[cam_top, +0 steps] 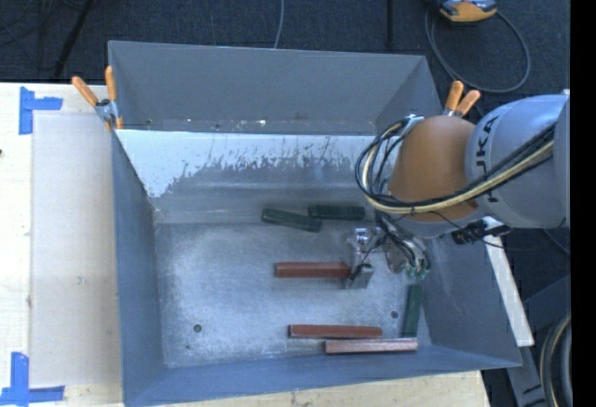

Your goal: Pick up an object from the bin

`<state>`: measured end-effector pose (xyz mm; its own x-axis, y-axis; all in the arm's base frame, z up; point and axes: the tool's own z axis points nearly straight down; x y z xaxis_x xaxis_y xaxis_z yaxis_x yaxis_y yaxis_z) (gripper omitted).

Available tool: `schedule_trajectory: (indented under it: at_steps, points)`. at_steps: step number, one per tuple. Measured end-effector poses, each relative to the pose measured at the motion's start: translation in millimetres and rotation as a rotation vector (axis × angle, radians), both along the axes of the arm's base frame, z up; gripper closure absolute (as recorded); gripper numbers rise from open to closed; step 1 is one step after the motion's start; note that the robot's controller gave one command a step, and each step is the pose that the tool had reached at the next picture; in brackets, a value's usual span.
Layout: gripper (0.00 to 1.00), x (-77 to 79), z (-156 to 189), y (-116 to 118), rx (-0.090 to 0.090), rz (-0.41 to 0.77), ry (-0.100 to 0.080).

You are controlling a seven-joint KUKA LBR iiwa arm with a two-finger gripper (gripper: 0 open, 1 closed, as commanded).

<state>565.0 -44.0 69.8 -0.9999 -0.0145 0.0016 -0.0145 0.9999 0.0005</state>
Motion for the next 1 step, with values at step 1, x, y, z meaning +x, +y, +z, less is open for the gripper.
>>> schedule_trajectory:
  at_steps: [1]
  points:
    - [1.0,12.9,132.8,-14.5,0.0,0.033,-0.003]
